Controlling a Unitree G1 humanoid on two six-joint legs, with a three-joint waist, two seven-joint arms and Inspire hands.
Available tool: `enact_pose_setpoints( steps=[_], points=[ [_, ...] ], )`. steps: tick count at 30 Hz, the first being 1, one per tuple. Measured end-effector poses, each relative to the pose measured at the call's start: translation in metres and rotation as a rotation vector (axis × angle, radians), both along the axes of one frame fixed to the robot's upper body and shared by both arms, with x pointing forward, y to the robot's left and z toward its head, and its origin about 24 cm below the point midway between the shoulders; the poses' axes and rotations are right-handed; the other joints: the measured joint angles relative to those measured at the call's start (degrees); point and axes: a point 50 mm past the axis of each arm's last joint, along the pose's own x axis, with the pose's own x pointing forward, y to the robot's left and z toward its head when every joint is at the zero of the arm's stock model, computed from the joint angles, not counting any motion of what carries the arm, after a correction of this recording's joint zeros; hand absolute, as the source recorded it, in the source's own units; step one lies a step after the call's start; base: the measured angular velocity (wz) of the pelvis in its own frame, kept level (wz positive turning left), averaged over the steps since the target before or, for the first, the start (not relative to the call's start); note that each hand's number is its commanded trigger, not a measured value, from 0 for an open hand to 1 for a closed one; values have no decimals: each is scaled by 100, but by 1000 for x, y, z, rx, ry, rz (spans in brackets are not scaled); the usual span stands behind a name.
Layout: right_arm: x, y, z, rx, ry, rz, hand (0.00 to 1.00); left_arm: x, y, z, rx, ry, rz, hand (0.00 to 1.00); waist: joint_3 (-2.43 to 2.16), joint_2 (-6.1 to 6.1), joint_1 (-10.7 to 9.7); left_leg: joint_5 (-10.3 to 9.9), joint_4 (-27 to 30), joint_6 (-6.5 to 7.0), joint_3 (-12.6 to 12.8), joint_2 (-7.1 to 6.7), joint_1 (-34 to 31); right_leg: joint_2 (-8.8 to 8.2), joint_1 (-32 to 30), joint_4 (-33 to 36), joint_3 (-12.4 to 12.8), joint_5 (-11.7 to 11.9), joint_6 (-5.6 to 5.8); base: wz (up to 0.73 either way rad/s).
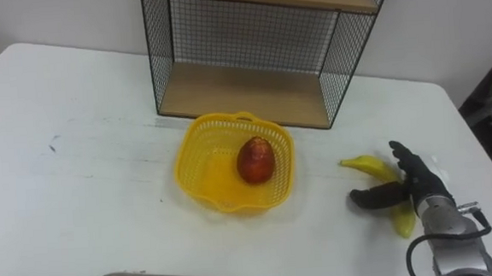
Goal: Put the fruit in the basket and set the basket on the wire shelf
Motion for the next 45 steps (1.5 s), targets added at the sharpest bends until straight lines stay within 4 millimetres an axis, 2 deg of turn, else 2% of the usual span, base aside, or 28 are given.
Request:
enact_pose_setpoints(
  steps=[3,4,5,15,21,36,39,45],
  points=[
    [0,0,0,-2,4,1,1,-1,0,0,4,3,1,0,0,-1,6,0,6,0,-1,0,0,1,0,4,-3,0,0,1],
    [0,0,0,-2,4,1,56,-2,0,0,6,6,2,0,0,0,7,0,6,0,-1,0,0,0,0,3,-4,0,0,0],
    [0,0,0,-3,5,1,100,-4,0,0,6,10,3,0,-2,-3,7,0,6,0,-1,-1,0,0,0,3,-4,0,0,0],
    [-3,-11,3,-156,24,-7,100,-3,2,1,11,11,2,0,-10,-22,28,0,10,-1,-28,6,2,8,7,4,-31,0,0,0],
    [-7,-20,5,-237,42,-14,100,2,1,1,10,-6,-5,0,-9,-19,146,0,5,-2,-24,19,29,22,13,10,-22,0,-1,0],
    [-4,-14,6,-196,19,-21,100,3,1,0,9,-9,-7,0,-2,-11,173,-9,-29,-15,87,31,37,48,-31,32,128,6,-9,-4],
    [-7,-13,8,-163,-9,-38,100,4,0,0,5,-11,-7,0,9,24,180,-11,-37,-17,130,37,29,50,-58,33,149,9,-14,-6],
    [-7,-2,15,72,-130,-128,100,3,-6,-3,-12,6,-22,0,11,150,146,-9,-83,-18,205,51,-15,67,-148,39,251,18,-24,-7]
  ],
)
